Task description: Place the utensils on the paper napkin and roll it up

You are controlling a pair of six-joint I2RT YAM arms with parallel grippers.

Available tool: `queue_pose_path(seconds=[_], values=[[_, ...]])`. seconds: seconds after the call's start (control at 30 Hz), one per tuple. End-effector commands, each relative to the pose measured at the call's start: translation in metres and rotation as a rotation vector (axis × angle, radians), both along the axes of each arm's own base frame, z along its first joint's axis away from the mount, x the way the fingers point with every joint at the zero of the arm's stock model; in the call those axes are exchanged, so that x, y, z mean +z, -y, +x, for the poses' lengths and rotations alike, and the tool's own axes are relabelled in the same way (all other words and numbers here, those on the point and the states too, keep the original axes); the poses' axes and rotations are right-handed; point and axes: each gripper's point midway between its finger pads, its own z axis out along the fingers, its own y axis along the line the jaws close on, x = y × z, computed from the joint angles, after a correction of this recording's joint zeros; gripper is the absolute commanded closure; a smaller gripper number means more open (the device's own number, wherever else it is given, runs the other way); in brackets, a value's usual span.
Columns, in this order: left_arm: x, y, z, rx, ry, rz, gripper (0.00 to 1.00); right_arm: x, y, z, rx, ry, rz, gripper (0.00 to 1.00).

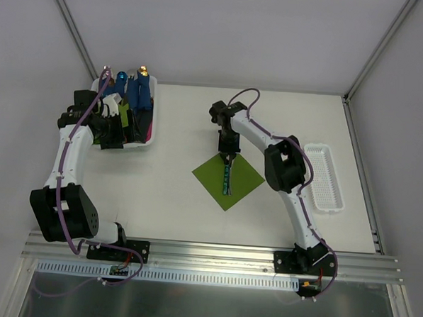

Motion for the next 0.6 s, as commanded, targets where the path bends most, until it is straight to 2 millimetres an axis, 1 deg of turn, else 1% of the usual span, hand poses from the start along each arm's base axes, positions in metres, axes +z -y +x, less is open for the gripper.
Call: queue_pose_path(seconds=[0.0, 0.13, 0.33, 0.4, 0.43, 0.5, 0.53, 0.57], values=[[0.004, 0.008, -0.005, -0.023, 0.009, -0.027, 0.01, 0.011, 0.003, 0.006, 0.001, 0.007, 0.005, 0.85], [0.004, 0.008, -0.006, -0.031, 0.011, -0.027, 0.01, 0.015, -0.001, 0.007, 0.003, 0.011, 0.024, 0.78], [0.010, 0.007, -0.004, -0.034, 0.033, -0.017, 0.01, 0.023, -0.007, 0.011, 0.012, 0.026, 0.053, 0.63], [0.015, 0.009, -0.004, -0.040, 0.051, -0.020, 0.01, 0.026, -0.009, 0.011, 0.010, 0.025, 0.068, 0.62], [0.016, 0.009, -0.004, -0.040, 0.054, -0.019, 0.01, 0.030, -0.011, 0.010, 0.014, 0.031, 0.072, 0.62], [0.021, 0.015, -0.005, -0.057, 0.065, -0.039, 0.01, 0.043, -0.013, 0.011, 0.011, 0.061, 0.087, 0.63], [0.022, 0.017, -0.005, -0.060, 0.069, -0.039, 0.01, 0.061, -0.014, 0.012, 0.011, 0.099, 0.112, 0.63], [0.024, 0.025, -0.005, -0.084, 0.076, -0.038, 0.01, 0.071, -0.014, 0.013, 0.002, 0.123, 0.125, 0.63]])
